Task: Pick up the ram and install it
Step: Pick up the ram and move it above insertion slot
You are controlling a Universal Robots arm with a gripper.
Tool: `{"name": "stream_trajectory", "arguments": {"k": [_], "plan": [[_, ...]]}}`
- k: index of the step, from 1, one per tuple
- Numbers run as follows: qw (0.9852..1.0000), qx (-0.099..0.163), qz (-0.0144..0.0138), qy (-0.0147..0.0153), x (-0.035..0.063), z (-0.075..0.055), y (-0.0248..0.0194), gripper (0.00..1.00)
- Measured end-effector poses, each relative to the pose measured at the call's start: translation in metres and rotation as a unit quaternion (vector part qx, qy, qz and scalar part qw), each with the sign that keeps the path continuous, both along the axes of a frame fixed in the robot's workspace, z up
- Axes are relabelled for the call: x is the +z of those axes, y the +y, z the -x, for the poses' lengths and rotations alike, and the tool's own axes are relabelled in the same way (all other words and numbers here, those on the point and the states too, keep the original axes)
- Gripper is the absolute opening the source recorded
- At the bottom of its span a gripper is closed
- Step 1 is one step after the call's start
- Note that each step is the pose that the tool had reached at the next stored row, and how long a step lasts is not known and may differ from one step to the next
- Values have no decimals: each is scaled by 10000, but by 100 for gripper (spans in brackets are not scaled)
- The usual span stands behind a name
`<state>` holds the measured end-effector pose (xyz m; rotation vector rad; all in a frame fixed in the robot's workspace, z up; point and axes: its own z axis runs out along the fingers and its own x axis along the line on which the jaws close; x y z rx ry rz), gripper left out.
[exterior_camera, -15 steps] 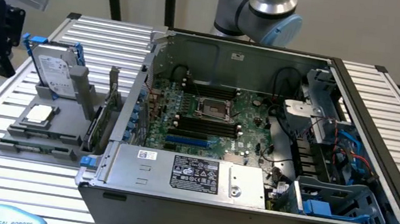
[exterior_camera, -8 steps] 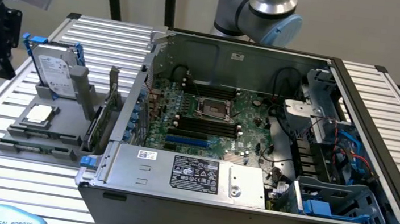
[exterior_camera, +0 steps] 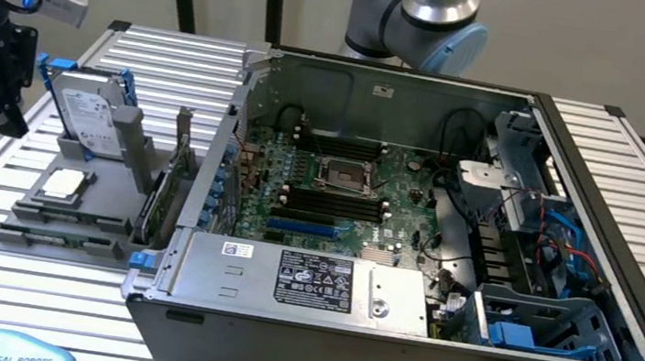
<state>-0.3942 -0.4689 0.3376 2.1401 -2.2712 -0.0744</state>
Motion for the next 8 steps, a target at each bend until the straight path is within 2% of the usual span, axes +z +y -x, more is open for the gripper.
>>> {"name": "stream_trajectory", "arguments": {"k": [8], "plan": [[10000,10,0,1,-123,-66,-36,11]]}}
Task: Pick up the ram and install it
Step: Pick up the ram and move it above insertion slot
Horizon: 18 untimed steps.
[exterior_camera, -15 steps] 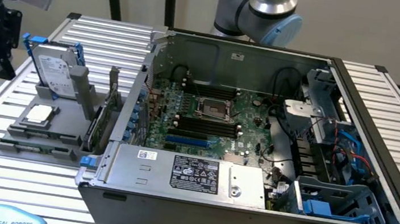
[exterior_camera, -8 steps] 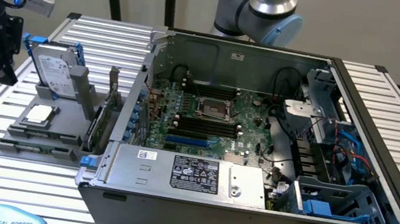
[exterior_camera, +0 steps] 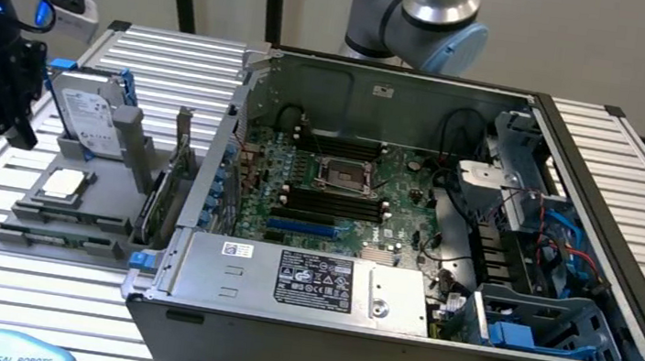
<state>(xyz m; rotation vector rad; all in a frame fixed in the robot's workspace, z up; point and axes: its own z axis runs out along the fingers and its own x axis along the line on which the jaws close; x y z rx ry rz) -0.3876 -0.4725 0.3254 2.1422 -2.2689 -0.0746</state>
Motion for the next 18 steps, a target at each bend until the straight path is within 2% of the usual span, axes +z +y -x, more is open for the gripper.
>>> {"name": "stream_trajectory", "arguments": {"k": [4,5,6,7,8,9,18], "plan": [[10000,3,0,1,-72,-18,-31,12],[10000,5,0,1,-91,-22,-38,24],[10000,6,0,1,-109,-26,-43,24],[10000,7,0,1,-127,-28,-48,30],[10000,8,0,1,-145,-31,-52,30],[10000,10,0,2,-163,-33,-55,36],[10000,30,0,2,-327,-43,-73,36]]}}
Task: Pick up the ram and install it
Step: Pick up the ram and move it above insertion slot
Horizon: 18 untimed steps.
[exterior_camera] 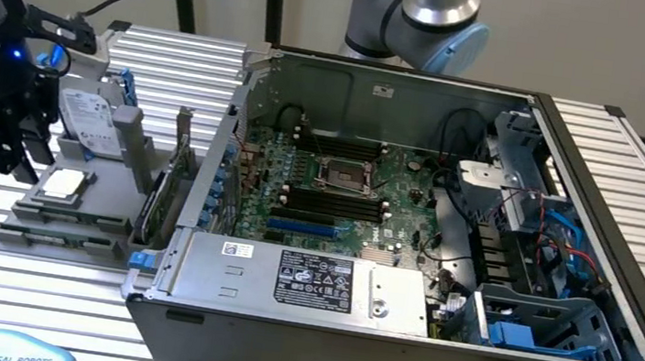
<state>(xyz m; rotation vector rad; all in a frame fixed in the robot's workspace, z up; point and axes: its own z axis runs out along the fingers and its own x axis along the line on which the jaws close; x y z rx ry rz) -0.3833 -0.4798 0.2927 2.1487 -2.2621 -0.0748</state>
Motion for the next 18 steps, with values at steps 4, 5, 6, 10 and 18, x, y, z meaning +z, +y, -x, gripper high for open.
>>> {"name": "stream_trajectory", "arguments": {"k": [4,5,6,10,18], "plan": [[10000,19,-1,0,-74,-1,-4,36],[10000,26,0,0,-92,0,-4,36],[10000,33,0,0,-110,-1,-5,36],[10000,67,0,0,-182,0,-7,36],[9999,127,0,0,-328,-2,-27,36]]}}
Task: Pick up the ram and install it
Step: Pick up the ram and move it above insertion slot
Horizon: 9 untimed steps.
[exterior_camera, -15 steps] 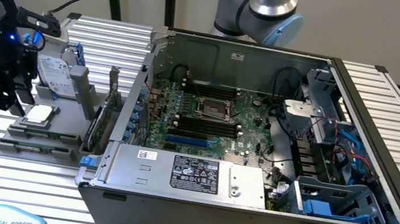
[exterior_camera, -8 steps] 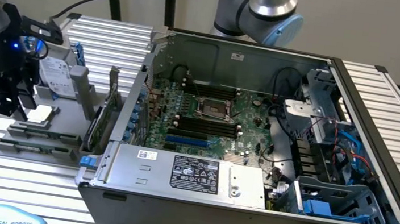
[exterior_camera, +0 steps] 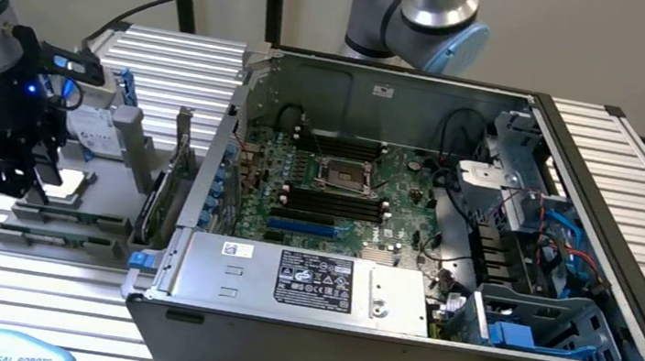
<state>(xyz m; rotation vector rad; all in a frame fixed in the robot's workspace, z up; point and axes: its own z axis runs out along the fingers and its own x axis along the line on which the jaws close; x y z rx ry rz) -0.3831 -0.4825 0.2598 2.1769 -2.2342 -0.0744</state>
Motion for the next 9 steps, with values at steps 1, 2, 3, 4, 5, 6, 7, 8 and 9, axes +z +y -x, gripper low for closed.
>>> {"name": "stream_trajectory", "arguments": {"k": [1,2,3,4,5,6,7,8,9], "plan": [[10000,3,0,0,-18,0,-7,36],[10000,4,1,1,-35,-2,-15,36],[10000,6,1,1,-53,-3,-24,36],[10000,6,0,0,-72,-5,-32,36],[10000,7,0,1,-89,-7,-40,36],[10000,7,0,0,-107,-9,-48,36],[10000,7,0,0,-128,-11,-58,36],[10000,7,0,0,-145,-13,-66,36],[10000,8,0,0,-164,-16,-76,36]]}}
